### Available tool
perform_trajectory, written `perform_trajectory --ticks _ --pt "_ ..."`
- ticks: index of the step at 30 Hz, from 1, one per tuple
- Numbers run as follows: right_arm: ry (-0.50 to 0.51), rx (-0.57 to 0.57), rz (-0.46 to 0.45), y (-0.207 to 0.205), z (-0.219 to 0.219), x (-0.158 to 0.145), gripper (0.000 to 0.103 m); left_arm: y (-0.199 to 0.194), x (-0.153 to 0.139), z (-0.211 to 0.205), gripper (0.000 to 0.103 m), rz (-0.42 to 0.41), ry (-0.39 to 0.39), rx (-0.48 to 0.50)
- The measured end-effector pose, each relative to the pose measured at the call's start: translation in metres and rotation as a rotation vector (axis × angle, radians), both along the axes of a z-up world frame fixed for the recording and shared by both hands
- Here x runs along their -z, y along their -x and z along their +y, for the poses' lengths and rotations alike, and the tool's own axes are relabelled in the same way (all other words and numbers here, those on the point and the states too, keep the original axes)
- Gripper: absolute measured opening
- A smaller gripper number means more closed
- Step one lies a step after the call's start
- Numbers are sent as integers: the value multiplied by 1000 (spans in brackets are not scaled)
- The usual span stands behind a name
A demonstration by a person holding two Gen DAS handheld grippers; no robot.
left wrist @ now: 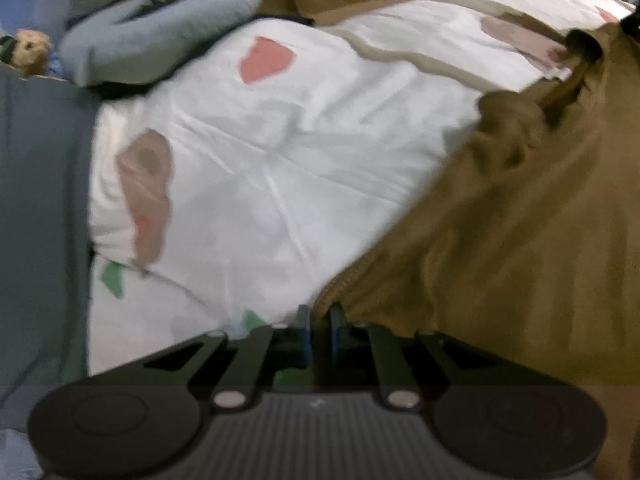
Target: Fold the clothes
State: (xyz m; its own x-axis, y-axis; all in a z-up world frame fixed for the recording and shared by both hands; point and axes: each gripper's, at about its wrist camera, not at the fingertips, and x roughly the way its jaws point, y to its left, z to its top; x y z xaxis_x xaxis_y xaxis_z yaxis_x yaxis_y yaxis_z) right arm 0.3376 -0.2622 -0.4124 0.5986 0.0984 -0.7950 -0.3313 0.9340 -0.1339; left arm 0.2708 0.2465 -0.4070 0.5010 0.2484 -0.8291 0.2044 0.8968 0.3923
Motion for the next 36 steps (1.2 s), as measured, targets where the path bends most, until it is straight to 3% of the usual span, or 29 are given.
perform_trajectory --ticks 11,36 --pt "2 26 -44 -8 3 -15 2 -25 -22 12 9 -115 -47 -47" --pt "90 114 -55 -91 12 -31 2 -137 -28 28 9 -161 -57 -77"
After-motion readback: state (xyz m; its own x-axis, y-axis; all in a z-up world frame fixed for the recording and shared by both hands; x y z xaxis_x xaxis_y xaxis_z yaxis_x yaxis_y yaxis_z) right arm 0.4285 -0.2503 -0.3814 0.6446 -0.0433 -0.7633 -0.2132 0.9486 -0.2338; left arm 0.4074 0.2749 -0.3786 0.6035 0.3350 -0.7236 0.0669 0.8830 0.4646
